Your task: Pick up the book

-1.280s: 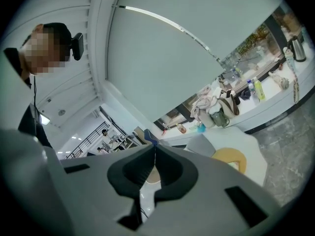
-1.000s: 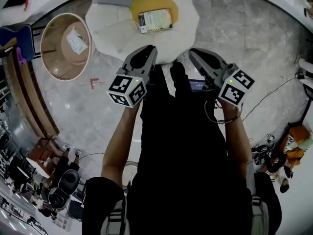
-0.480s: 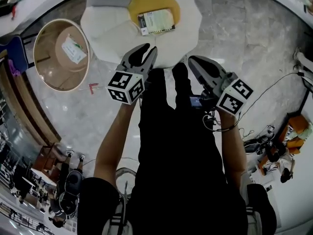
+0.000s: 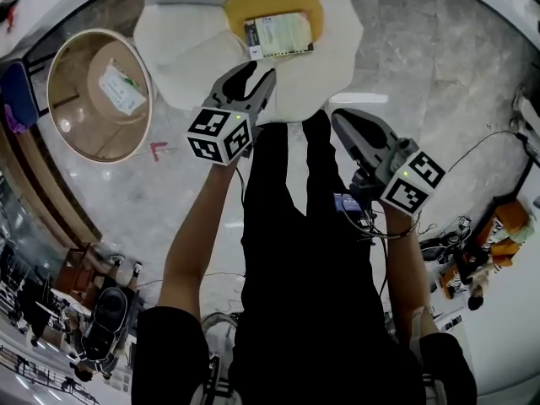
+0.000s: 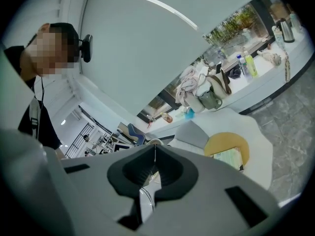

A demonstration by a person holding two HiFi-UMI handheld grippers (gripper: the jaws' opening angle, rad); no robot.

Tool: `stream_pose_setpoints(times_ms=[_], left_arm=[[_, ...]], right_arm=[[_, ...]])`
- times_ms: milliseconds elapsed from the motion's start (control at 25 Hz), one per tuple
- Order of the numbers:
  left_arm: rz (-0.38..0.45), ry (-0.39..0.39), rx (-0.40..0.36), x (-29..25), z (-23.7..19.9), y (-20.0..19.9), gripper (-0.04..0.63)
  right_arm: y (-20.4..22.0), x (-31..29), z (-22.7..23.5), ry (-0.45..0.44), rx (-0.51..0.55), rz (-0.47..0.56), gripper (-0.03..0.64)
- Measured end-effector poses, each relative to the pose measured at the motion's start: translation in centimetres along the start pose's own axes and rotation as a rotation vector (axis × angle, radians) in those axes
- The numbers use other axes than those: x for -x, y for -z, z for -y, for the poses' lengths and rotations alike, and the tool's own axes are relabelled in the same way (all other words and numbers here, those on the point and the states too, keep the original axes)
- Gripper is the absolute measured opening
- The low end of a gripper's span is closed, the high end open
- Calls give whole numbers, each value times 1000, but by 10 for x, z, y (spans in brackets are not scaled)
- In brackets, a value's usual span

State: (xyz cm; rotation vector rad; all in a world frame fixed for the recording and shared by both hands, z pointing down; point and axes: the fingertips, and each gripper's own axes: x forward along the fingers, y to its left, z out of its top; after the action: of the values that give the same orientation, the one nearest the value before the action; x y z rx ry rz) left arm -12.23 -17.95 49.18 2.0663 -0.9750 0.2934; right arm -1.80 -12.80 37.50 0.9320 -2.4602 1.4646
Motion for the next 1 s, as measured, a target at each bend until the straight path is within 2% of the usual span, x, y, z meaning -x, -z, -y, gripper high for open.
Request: stream_pose_setpoints(times_ms=[400,760,1000], left_arm=[[-38,-5,22,-50,-56,46,208],[-62,1,59,-92,-102,100,257],[-90,-15,59,-123,-134,139,297]], right_arm=[[17,-31,39,-14,-12,-59,18],[50,-40,81,-9,-77,-65,18],[64,-52,110,-26,-51,-96,18]])
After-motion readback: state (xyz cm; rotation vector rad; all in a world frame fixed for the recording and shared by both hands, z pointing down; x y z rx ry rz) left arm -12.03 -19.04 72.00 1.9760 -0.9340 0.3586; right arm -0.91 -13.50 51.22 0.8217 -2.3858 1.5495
